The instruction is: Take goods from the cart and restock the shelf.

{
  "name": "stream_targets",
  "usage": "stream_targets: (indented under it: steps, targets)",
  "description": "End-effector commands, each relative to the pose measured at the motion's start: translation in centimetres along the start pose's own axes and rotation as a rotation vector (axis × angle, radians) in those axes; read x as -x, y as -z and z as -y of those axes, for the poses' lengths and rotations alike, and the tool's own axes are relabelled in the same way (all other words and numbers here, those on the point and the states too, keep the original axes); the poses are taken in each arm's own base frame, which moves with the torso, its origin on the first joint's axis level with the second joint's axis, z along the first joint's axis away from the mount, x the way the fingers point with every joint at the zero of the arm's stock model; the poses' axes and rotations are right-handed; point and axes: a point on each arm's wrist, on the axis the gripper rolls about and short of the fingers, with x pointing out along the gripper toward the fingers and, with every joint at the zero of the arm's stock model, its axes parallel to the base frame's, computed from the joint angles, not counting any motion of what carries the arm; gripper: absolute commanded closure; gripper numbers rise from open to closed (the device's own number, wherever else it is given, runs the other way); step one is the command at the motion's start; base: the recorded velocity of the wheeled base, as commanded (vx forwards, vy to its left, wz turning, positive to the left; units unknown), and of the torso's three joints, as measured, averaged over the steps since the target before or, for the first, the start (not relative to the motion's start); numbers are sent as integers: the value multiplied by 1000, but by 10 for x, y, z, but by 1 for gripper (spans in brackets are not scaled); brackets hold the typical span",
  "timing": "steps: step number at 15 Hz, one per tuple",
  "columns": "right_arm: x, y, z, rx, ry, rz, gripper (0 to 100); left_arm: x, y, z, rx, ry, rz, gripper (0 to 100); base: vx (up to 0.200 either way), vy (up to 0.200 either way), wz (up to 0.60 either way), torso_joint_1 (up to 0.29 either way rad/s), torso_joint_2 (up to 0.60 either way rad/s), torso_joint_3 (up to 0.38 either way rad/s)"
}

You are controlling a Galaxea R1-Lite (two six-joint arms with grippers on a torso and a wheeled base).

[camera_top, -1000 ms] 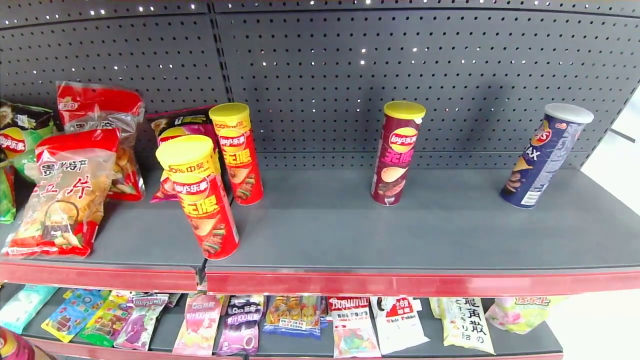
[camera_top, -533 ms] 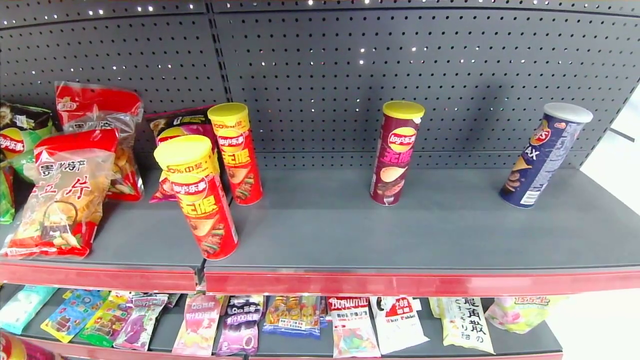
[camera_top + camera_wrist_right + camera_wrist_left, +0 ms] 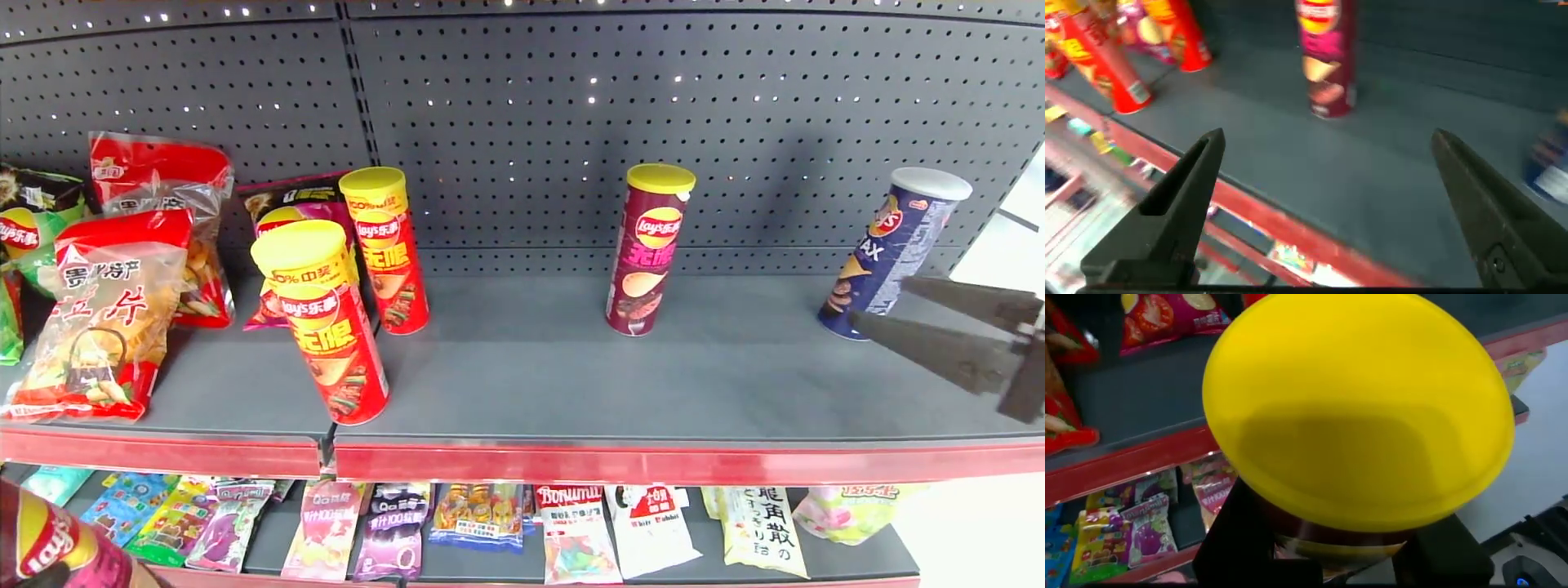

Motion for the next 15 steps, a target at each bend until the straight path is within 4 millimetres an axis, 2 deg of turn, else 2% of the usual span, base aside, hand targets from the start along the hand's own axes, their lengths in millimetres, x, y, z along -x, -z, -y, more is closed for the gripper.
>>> stream_targets:
  steps: [1, 5, 10, 13, 15]
  targets:
    - [-85, 5, 31, -25, -139, -98, 0, -9, -2, -2, 10, 35, -40, 100, 0, 0, 0, 0, 0, 0]
    - [-134, 6, 43, 37, -252, -111, 0, -13, -3, -2, 15, 64, -57, 100, 0, 0, 0, 0, 0, 0]
    - [-176, 10, 58, 70, -325, -107, 0, -14, -4, -2, 12, 55, -60, 100, 0, 0, 0, 0, 0, 0]
    - [-194, 8, 66, 82, -354, -89, 0, -15, -7, -3, 10, 55, -58, 100, 0, 0, 0, 0, 0, 0]
    - [-198, 7, 68, 83, -366, -84, 0, -16, -8, -3, 11, 54, -63, 100, 0, 0, 0, 0, 0, 0]
